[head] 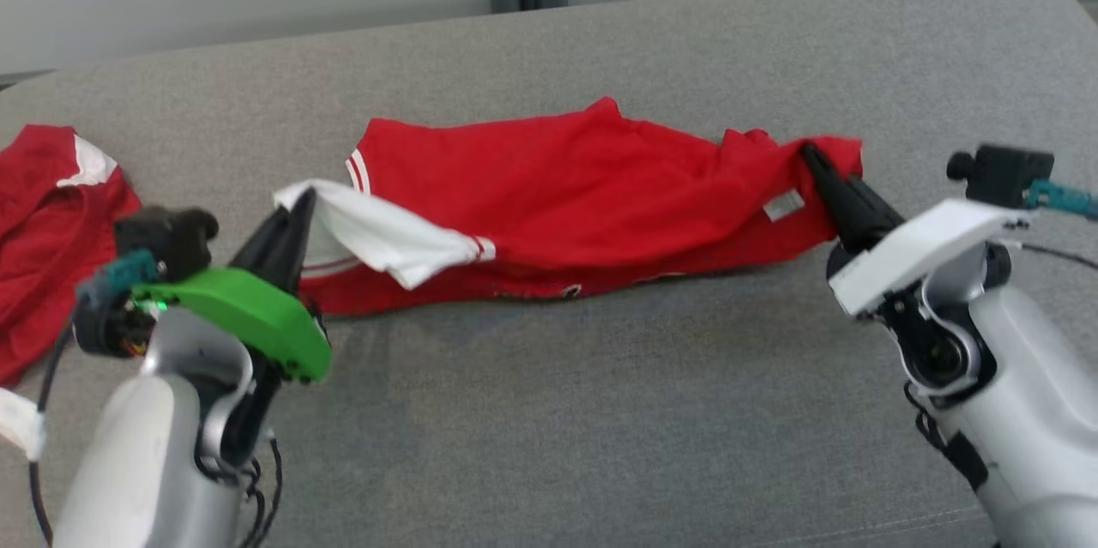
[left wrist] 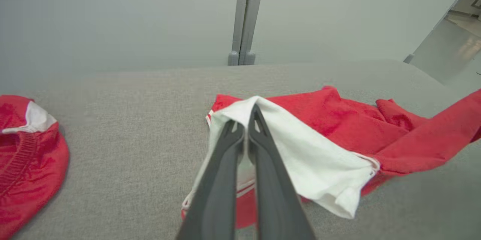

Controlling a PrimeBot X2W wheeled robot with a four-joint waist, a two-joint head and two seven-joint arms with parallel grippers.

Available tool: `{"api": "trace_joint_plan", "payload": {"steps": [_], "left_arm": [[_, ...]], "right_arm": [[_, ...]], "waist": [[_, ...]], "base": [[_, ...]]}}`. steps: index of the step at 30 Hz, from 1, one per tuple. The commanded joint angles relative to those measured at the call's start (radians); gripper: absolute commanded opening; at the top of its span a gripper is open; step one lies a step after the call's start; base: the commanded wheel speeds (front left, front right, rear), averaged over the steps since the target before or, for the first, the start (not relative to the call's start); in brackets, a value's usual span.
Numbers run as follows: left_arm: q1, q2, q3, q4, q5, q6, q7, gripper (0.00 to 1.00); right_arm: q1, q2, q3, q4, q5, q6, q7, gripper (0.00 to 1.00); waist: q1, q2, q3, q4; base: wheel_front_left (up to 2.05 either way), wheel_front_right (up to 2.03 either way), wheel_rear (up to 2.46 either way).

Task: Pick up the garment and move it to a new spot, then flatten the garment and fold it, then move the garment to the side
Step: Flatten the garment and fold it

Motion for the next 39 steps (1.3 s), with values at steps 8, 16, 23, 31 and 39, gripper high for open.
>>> {"api": "trace_joint_plan", "payload": {"steps": [8,16,23,31,39], "left_arm": [[-0.496,0.072,-0.068,0.232,0.037,-0.012,-0.066,0.0],[-0.936,0.125,-0.121,0.421,0.056,-0.014,-0.182,0.0],[-1.264,0.118,-0.113,0.571,0.014,-0.014,-0.245,0.0],[-1.54,0.092,-0.125,0.761,-0.034,-0.014,-0.228,0.0],[-1.496,0.076,-0.239,0.842,-0.106,-0.014,-0.231,0.0]], "right_arm": [[-0.481,-0.013,0.083,0.162,0.037,0.0,-0.036,0.0],[-0.876,-0.001,0.094,0.298,0.142,0.0,-0.133,0.0],[-1.181,-0.021,0.118,0.408,0.192,0.0,-0.156,0.0],[-1.386,-0.024,0.149,0.524,0.233,0.0,-0.192,0.0],[-1.29,-0.036,0.29,0.526,0.282,0.0,-0.157,0.0]], "waist": [[0.0,-0.0001,0.265,0.011],[0.0,-0.0001,0.356,0.025],[0.0,-0.0001,0.391,0.045],[0.0,-0.0001,0.393,0.043],[0.0,-0.0001,0.396,0.043]], "base": [[0.0,0.0,0.0],[0.0,0.0,0.0],[0.0,0.0,0.0],[0.0,0.0,0.0],[0.0,0.0,0.0]]}}
